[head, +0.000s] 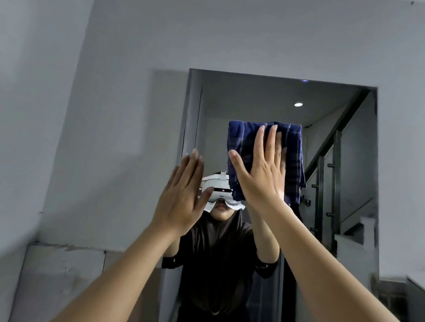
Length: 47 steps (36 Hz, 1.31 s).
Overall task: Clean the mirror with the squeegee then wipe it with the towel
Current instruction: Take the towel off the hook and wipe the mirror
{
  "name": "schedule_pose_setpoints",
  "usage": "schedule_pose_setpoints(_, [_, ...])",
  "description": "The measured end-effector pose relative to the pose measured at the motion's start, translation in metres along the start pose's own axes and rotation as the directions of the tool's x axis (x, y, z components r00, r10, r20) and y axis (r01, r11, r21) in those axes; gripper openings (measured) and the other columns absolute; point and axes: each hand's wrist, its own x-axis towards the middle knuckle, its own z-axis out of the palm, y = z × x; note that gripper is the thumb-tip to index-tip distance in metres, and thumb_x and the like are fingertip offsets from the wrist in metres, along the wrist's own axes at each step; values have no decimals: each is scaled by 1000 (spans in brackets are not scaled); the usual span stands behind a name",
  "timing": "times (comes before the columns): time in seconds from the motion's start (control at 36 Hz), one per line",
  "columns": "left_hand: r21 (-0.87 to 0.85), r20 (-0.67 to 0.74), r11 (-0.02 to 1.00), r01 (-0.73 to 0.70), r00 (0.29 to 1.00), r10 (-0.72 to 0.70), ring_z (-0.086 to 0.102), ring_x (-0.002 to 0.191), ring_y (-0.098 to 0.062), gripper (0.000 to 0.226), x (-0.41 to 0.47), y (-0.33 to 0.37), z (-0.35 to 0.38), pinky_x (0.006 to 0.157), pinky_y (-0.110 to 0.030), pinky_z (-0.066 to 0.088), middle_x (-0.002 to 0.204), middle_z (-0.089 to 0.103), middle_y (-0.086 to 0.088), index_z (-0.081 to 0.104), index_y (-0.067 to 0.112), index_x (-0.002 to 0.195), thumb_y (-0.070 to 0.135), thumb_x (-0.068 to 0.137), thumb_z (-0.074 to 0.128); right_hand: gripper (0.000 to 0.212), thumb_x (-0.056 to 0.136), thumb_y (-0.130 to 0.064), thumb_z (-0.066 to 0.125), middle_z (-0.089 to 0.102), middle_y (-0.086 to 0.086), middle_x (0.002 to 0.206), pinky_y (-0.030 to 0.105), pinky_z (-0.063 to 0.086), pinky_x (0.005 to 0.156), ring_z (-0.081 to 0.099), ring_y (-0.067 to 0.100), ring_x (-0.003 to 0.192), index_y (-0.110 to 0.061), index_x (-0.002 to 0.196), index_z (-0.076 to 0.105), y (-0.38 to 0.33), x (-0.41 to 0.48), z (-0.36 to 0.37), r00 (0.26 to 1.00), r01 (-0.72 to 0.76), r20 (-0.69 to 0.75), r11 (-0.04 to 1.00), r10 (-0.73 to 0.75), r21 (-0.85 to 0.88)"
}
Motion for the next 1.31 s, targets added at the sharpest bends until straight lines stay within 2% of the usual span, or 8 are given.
schedule_pose_setpoints(0.17, [38, -13, 999, 40, 999, -39, -3, 144, -14, 64, -13, 0, 10, 117, -25, -3, 157, 2, -5, 8, 13, 148, 44, 96, 29, 80, 88, -64, 26, -10, 11, 157, 39, -5, 116, -9, 24, 145, -20, 147, -7, -35, 56, 13, 988, 136, -53, 980, -145, -144])
schedule_pose_setpoints(0.47, [108, -26, 994, 13, 1000, -10, 2, 145, -19, 65, -14, -2, 11, 118, -27, -1, 157, 4, -7, 5, 11, 148, 45, 96, 27, 64, 93, -58, 22, -2, 4, 158, 42, -6, 117, -5, 23, 145, -29, 147, 5, -82, 127, 22, 875, 483, 155, 804, -459, -347])
schedule_pose_setpoints(0.72, [102, -25, 994, 30, 999, -27, 0, 145, -18, 64, -13, 0, 14, 118, -35, 8, 157, 2, -7, 7, 10, 148, 44, 96, 24, 69, 89, -64, 19, -6, 0, 158, 43, -3, 117, -8, 19, 145, -32, 146, 1, 62, 116, -61, 989, -57, -150, 954, 13, -294])
schedule_pose_setpoints(0.89, [93, 3, 994, 62, 998, -62, -4, 145, -20, 65, -21, 9, 14, 118, -33, 1, 157, 2, -10, 7, 8, 147, 48, 97, 10, 71, 89, -62, 27, 1, 4, 158, 48, 0, 116, -2, 23, 145, -28, 147, 8, 92, 64, -62, 838, -431, -383, 902, 388, -29])
schedule_pose_setpoints(1.0, [75, 61, 996, 42, 997, -47, -2, 145, -26, 68, -50, 17, 16, 118, -38, 7, 157, 1, -14, 7, 5, 147, 45, 96, 28, 70, 89, -60, 29, 0, 6, 158, 48, -2, 114, -3, 24, 145, -27, 147, 8, 65, 36, -34, 786, -490, -402, 870, 471, 60])
schedule_pose_setpoints(1.17, [86, 148, 995, 42, 988, -54, -3, 145, -25, 75, -100, 25, 19, 118, -34, 4, 156, -1, -14, 5, 5, 147, 42, 94, 42, 69, 91, -56, 30, -4, 8, 158, 51, 1, 114, -4, 27, 145, -26, 147, 5, -7, 29, 10, 928, -275, -269, 961, 258, -27])
schedule_pose_setpoints(1.25, [121, 178, 991, 59, 981, -80, -10, 144, -23, 76, -113, 30, 18, 117, -29, -7, 156, -9, -11, -3, 9, 147, 44, 96, 40, 67, 92, -56, 26, -6, 8, 158, 48, -4, 114, -5, 28, 145, -26, 147, 3, -37, 28, 28, 995, 56, -74, 986, -69, -159])
schedule_pose_setpoints(1.31, [125, 187, 988, 88, 976, -111, -14, 143, -22, 76, -119, 34, 18, 116, -27, -11, 156, -13, -9, -8, 12, 147, 46, 96, 37, 64, 92, -55, 25, 0, 8, 158, 48, -5, 114, -2, 29, 145, -26, 147, 8, -46, 20, 37, 944, 330, 64, 919, -324, -217])
